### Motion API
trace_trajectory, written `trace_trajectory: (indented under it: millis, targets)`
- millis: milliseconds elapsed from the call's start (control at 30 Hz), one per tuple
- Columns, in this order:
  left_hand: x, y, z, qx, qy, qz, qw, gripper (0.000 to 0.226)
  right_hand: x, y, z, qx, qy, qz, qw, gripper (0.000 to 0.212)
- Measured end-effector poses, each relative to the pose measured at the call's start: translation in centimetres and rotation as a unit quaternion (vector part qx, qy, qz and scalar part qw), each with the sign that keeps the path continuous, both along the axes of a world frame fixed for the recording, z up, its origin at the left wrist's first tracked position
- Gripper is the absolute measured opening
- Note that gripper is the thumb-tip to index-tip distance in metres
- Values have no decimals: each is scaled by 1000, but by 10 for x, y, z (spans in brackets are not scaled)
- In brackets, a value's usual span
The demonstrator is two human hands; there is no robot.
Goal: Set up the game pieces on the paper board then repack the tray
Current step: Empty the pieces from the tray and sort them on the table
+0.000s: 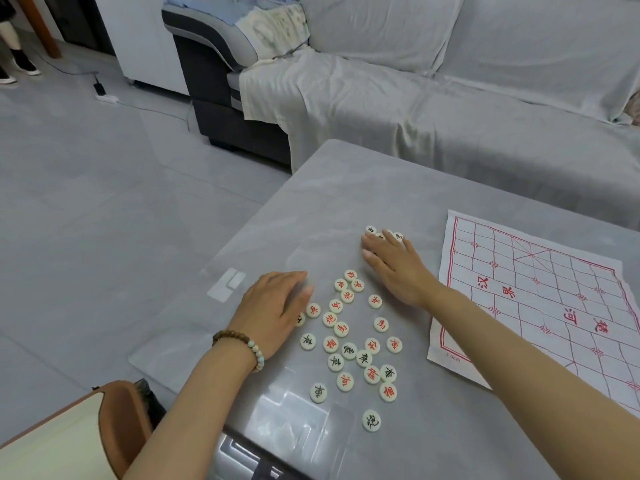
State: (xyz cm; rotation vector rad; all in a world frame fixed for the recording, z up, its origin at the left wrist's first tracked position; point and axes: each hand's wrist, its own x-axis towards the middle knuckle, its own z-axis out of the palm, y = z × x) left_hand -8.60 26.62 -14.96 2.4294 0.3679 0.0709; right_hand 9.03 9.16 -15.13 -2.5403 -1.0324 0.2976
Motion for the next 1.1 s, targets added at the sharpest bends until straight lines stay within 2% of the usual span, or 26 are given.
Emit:
trace_trajectory:
  millis: [67,133,233,333,467,733,1100]
  targets:
    - [-8,7,1,9,-1,1,1000,47,-19,-5,2,83,-10,3,996,45]
    - [-16,9,1,9,-4,-14,1000,44,-43,-11,8,155,23,6,988,43]
    - [-26,5,2,-1,-10,-47,999,42,-72,-23,14,187,42,33,981,31]
    - [-33,1,1,-4,-5,-72,997,40,-90,-32,18,144,44,74,986,17]
    - [-36,-6,3,5,3,-94,996,31,-110,-38,22,30,26,98,994,22]
    - [-36,-14,4,12,1,-90,996,22,-125,-27,26,-17,-5,40,999,29]
    - [-36,-9,5,3,-15,-64,998,22,-133,-21,20,-37,-36,36,998,27]
